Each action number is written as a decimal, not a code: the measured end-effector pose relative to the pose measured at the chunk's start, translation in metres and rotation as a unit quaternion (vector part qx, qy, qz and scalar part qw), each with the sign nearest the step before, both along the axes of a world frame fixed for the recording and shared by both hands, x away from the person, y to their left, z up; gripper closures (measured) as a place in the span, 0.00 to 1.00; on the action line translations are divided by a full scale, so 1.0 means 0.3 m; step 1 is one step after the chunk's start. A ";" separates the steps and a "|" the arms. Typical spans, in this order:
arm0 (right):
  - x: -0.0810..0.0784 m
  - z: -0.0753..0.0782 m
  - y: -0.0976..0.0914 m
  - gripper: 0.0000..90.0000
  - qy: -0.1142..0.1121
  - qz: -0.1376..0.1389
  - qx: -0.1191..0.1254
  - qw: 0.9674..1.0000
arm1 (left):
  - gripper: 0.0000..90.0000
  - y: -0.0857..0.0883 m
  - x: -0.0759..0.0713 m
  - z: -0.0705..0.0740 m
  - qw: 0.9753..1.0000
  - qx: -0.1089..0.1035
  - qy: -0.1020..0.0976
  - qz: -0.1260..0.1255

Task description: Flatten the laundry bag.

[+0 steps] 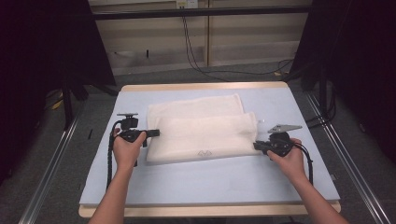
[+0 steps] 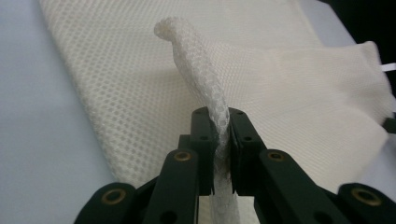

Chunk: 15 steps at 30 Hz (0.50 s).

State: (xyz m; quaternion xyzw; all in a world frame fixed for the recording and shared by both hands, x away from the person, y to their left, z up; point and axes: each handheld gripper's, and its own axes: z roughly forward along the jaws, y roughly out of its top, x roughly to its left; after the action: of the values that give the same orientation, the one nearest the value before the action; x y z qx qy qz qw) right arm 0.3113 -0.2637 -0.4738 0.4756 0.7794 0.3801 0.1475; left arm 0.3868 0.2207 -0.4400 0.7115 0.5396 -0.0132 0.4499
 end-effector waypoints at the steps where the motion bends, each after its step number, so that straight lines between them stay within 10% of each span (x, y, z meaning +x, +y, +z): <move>1: 0.000 0.000 0.000 0.93 0.000 0.000 0.000 1.000 | 0.92 0.000 0.000 0.000 1.000 0.000 0.000 0.000; 15: -0.005 -0.018 0.039 0.93 0.004 -0.018 -0.024 1.000 | 0.93 -0.024 -0.224 0.000 0.997 0.005 -0.031 -0.068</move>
State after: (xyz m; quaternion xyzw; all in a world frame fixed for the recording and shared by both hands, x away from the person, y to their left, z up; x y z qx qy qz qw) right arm 0.3098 -0.2520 -0.4792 0.4872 0.7805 0.3565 0.1623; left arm 0.3196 0.2135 -0.4401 0.7490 0.4758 -0.0192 0.4606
